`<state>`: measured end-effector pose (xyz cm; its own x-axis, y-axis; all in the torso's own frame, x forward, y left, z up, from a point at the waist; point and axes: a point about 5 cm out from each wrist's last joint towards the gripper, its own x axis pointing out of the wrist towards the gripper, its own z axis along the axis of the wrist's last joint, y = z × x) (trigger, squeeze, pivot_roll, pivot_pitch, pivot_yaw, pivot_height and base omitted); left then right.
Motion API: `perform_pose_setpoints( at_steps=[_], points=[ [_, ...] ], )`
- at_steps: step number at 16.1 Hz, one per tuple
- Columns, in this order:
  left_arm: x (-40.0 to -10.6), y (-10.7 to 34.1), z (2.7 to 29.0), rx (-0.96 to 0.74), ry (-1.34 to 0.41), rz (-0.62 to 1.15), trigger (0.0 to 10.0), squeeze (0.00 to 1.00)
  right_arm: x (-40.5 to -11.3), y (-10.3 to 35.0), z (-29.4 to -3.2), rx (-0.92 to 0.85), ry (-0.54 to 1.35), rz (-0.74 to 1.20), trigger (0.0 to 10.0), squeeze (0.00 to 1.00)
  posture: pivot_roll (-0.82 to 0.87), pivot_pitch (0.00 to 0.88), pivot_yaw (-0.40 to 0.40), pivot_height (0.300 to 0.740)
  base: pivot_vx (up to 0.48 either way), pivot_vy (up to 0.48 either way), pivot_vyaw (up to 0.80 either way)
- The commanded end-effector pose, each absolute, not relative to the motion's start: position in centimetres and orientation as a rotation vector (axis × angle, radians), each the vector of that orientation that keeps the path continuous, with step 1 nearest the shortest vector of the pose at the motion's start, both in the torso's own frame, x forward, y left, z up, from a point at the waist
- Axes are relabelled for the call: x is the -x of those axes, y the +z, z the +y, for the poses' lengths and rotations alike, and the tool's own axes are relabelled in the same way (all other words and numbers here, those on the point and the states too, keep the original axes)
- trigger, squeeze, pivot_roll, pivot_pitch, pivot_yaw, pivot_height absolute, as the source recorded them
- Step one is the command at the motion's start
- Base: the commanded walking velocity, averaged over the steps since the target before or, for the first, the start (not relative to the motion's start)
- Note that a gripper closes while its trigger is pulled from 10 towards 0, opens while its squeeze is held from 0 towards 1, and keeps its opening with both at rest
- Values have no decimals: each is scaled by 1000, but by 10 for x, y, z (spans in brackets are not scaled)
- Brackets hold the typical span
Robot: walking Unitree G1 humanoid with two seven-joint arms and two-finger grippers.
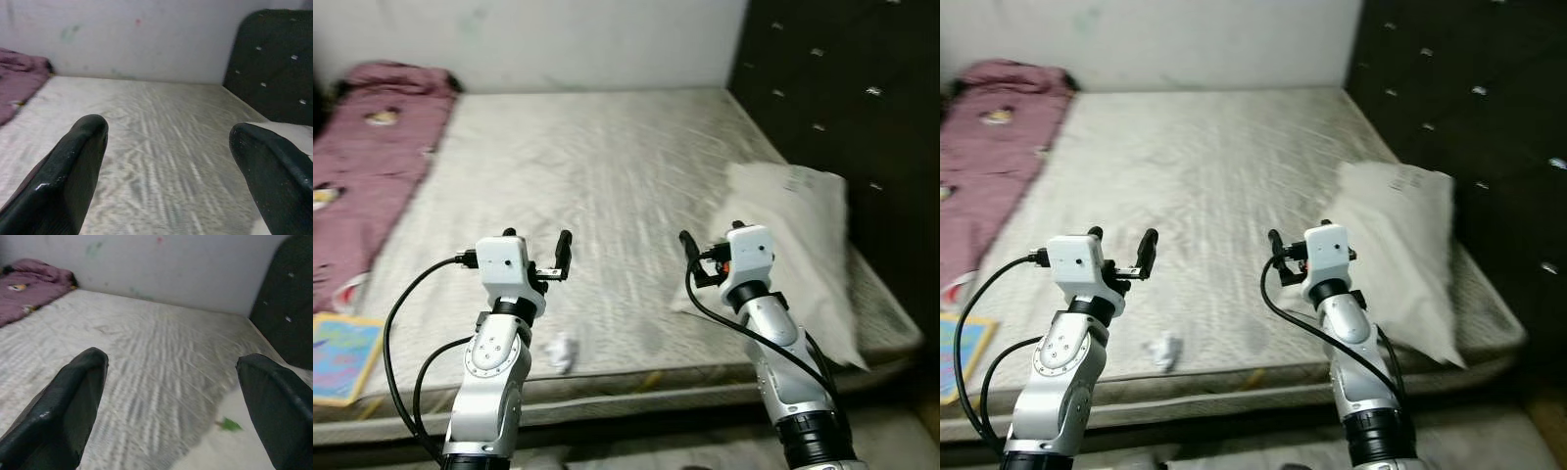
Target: Clean up the room
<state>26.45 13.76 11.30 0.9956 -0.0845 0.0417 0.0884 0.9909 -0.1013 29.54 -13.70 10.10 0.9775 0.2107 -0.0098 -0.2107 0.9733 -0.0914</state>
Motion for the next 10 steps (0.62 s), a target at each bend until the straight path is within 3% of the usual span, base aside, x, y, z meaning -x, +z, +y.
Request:
perform_pose_setpoints(
  at_steps=[1,10],
  points=[
    [-265,113,144,85,-63,-33,10000,0,-297,104,-128,80,241,-11,10000,0,97,0,-22,740,0,480,0],
    [-264,112,146,73,-36,-43,10000,0,-297,102,-128,90,252,-3,10000,0,99,0,-27,740,0,479,0]
  ],
)
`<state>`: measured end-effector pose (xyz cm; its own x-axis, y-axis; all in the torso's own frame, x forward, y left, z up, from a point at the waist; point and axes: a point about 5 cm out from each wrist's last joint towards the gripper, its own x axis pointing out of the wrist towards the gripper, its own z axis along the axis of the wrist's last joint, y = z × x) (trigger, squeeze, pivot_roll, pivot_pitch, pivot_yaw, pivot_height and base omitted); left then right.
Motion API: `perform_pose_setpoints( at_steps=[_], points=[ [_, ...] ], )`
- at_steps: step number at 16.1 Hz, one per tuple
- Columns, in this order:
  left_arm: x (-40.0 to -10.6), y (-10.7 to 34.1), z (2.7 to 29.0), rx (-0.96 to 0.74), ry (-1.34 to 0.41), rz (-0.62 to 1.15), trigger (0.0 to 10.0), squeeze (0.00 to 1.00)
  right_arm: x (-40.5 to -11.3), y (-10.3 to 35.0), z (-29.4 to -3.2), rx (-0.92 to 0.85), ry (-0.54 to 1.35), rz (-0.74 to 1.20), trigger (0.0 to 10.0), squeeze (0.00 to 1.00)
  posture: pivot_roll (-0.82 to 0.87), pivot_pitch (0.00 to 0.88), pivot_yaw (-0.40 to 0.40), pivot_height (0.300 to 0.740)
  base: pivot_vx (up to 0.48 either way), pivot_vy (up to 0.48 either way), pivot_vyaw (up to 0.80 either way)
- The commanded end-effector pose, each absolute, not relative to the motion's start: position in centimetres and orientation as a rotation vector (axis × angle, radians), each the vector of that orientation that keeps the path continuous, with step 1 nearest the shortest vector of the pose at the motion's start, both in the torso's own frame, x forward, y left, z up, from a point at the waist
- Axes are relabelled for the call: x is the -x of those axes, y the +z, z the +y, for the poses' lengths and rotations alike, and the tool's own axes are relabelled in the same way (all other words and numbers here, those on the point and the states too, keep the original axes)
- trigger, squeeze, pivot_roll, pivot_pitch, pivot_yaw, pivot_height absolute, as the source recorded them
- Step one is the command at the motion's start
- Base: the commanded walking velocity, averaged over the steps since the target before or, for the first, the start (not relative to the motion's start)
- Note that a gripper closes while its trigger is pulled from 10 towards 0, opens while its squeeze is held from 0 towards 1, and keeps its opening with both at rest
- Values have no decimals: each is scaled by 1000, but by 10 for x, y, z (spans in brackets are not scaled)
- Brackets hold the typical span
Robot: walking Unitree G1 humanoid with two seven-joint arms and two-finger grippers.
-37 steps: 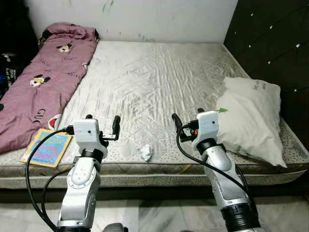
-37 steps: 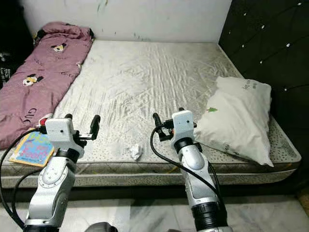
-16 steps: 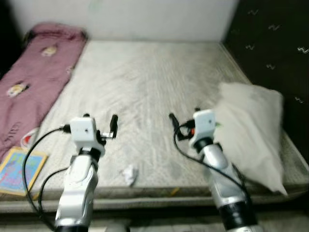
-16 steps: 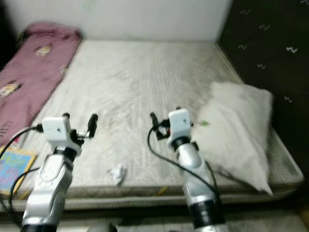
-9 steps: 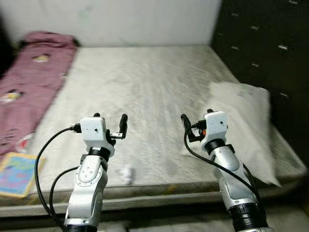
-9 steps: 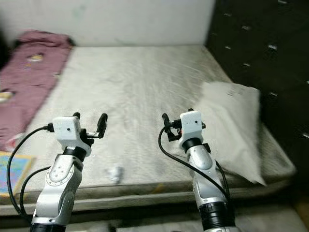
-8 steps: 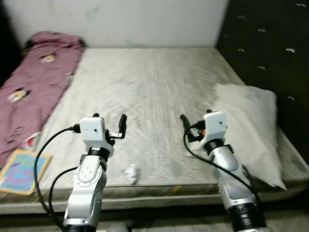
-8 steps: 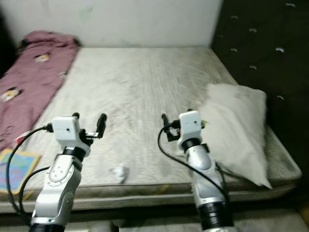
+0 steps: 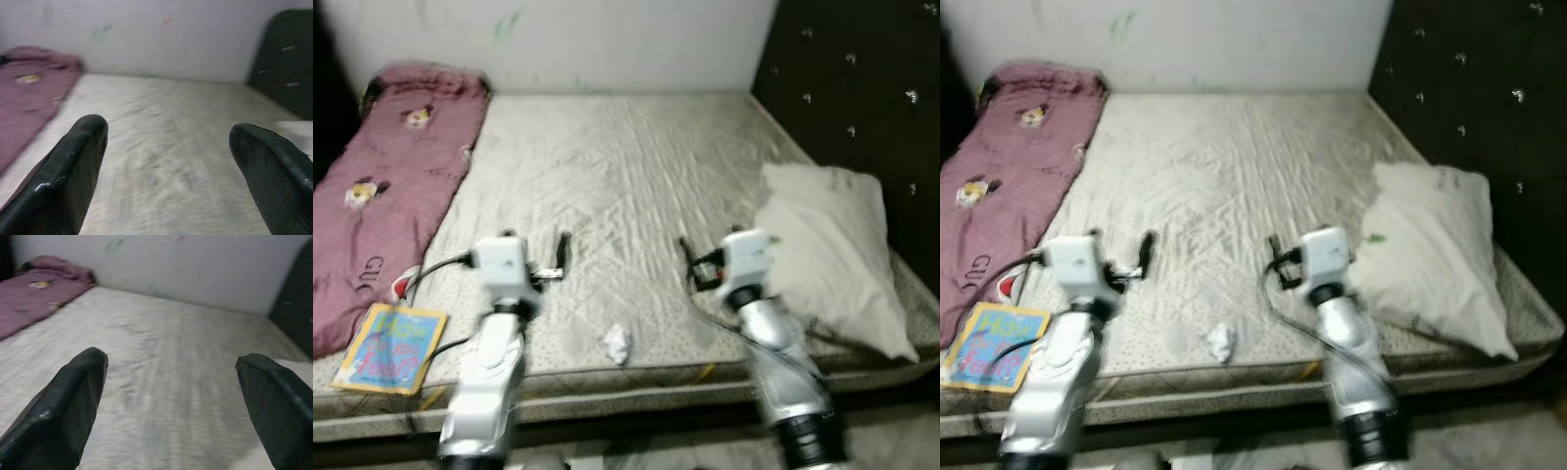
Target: Clean up the room
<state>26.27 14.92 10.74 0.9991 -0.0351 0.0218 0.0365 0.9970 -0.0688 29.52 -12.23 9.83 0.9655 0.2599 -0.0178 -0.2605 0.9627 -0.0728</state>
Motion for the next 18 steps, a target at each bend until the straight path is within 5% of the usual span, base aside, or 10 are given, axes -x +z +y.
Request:
perform_pose_setpoints(
  at_steps=[1,7,10,18],
  points=[
    [-263,110,144,51,-43,-31,10000,0,-297,101,-128,89,253,-2,10000,0,99,0,-26,740,0,0,0],
    [-259,97,166,17,5,26,10000,0,-296,101,-128,80,243,-4,10000,0,95,0,-19,740,0,0,0],
    [-252,101,195,-53,183,-28,10000,0,-295,102,-133,46,194,-15,10000,0,97,0,-4,740,0,0,0],
    [-250,90,178,-11,-8,23,10000,0,-293,99,-138,-24,120,22,10000,0,100,0,-7,740,0,0,-100]
  ],
)
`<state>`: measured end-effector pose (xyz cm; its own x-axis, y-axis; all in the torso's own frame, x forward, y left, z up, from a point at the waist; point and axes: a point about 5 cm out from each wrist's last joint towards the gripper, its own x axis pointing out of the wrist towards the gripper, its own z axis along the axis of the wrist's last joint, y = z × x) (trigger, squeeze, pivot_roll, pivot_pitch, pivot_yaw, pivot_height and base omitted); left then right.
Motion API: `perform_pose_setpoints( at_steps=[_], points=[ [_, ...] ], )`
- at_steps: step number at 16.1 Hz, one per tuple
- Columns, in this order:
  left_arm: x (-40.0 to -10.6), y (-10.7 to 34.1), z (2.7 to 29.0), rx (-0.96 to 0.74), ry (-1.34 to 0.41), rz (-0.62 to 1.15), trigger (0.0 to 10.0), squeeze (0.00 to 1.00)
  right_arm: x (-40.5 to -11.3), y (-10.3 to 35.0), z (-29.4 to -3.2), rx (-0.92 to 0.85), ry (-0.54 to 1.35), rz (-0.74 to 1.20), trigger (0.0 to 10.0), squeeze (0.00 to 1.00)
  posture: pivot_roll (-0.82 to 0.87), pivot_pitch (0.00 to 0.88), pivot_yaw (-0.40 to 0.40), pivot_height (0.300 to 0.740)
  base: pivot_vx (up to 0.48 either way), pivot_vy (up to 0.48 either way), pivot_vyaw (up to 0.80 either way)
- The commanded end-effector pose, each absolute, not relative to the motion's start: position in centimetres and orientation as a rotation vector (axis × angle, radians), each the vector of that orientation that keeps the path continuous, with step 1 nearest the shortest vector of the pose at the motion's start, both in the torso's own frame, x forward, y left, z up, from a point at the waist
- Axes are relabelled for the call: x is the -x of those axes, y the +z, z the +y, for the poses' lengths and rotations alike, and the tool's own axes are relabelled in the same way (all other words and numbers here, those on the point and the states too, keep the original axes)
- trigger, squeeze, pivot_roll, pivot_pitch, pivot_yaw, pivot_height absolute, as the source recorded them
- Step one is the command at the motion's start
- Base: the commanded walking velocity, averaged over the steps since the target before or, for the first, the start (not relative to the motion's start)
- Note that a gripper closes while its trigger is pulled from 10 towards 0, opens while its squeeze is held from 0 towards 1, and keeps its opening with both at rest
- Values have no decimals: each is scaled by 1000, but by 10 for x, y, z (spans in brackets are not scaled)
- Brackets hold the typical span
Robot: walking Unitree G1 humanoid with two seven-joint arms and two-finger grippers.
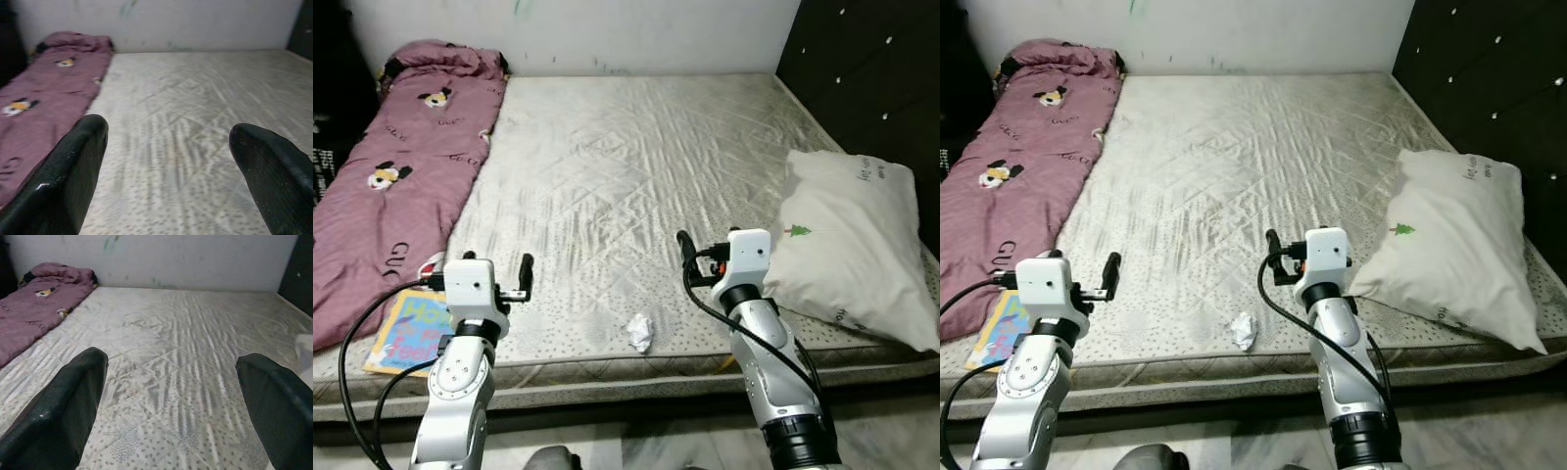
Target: Clean up the room
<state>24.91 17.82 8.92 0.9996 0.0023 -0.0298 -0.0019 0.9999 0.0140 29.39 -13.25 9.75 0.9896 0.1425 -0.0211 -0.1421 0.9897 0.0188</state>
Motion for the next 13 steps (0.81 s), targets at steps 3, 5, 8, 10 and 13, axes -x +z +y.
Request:
perform_pose_setpoints(
  at_steps=[3,5,8,10,13],
  points=[
    [-252,93,180,-104,28,7,10000,0,-290,100,-140,-17,122,20,10000,0,96,0,-5,740,0,0,-800],
    [-255,94,179,-134,25,7,10000,0,-291,100,-140,-30,111,22,10000,0,102,0,-2,740,0,0,0],
    [-257,93,180,-180,42,16,10000,0,-293,101,-137,-36,116,18,10000,0,107,0,-3,740,0,0,0],
    [-256,91,181,-113,-14,31,10000,0,-293,102,-137,-38,117,12,10000,0,101,0,-2,740,0,0,0],
    [-258,91,176,-88,-45,23,10000,0,-293,102,-137,-53,126,9,10000,0,100,0,-1,740,0,0,0]
  ],
)
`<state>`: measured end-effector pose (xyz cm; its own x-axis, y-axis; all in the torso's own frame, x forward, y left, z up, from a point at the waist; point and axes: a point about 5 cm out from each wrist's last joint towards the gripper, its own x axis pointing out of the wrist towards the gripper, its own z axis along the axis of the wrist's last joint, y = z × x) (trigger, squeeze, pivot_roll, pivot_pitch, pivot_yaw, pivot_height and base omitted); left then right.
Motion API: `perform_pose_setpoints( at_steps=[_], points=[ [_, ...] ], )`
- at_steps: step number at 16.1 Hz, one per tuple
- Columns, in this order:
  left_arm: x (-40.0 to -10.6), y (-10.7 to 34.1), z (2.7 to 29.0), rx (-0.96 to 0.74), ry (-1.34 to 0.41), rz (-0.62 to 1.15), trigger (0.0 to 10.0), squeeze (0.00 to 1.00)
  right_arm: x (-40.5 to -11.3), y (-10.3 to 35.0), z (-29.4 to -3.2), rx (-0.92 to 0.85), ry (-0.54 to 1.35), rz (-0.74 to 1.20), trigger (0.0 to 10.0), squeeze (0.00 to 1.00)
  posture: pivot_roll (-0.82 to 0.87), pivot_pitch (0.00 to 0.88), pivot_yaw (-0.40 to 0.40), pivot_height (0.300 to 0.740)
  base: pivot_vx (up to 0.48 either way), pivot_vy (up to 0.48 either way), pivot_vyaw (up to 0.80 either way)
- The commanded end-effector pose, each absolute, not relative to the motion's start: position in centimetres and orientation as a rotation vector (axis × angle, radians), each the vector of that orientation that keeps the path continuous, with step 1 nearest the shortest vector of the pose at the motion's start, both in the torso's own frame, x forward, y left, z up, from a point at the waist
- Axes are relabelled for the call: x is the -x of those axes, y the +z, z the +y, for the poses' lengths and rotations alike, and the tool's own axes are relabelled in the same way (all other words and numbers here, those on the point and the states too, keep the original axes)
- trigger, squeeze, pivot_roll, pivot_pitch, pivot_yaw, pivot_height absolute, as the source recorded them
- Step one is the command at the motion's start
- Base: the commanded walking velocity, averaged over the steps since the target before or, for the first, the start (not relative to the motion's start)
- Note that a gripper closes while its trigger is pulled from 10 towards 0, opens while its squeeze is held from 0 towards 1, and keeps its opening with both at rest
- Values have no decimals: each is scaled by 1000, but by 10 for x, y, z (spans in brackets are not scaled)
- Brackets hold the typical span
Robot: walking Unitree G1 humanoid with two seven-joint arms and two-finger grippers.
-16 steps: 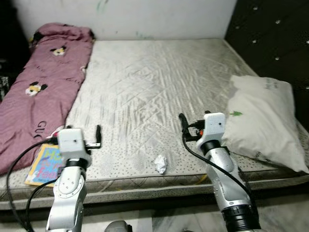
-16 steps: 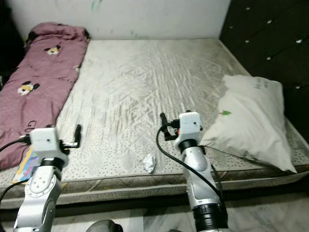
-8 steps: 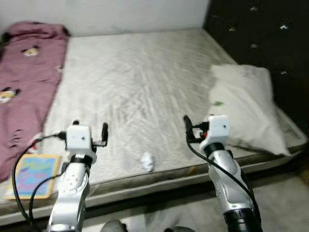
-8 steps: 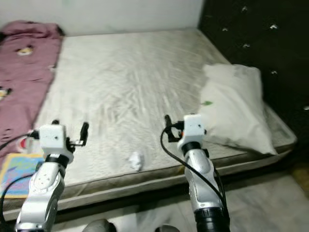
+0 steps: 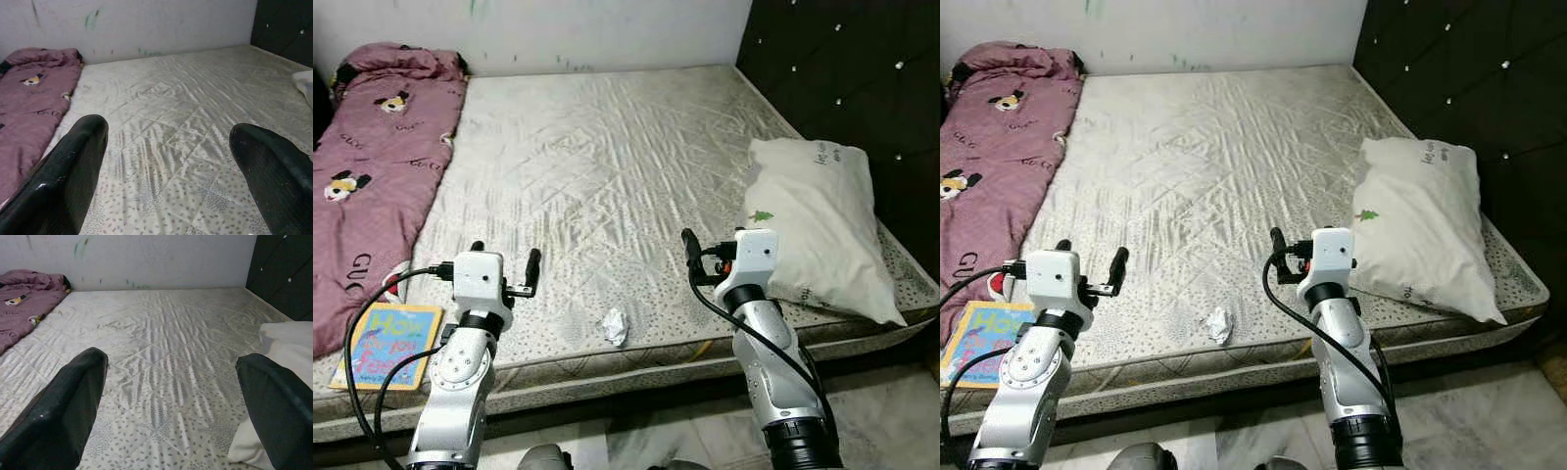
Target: Clean up the room
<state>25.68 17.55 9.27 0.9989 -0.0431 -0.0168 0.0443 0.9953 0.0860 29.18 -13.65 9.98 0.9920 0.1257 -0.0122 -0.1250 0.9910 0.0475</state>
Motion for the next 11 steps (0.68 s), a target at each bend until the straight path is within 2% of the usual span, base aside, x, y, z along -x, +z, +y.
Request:
perform_pose_setpoints(
  at_steps=[1,4,11],
  points=[
    [-258,94,177,-42,-43,0,10000,0,-293,103,-136,-55,131,9,10000,0,100,0,0,740,0,0,0],
    [-258,96,185,-4,16,-18,10000,0,-291,101,-133,-68,144,13,10000,0,103,0,-1,740,0,0,0],
    [-257,90,179,18,-7,9,10000,0,-290,100,-131,-63,161,18,10000,0,104,0,-9,740,0,0,0]
  ],
)
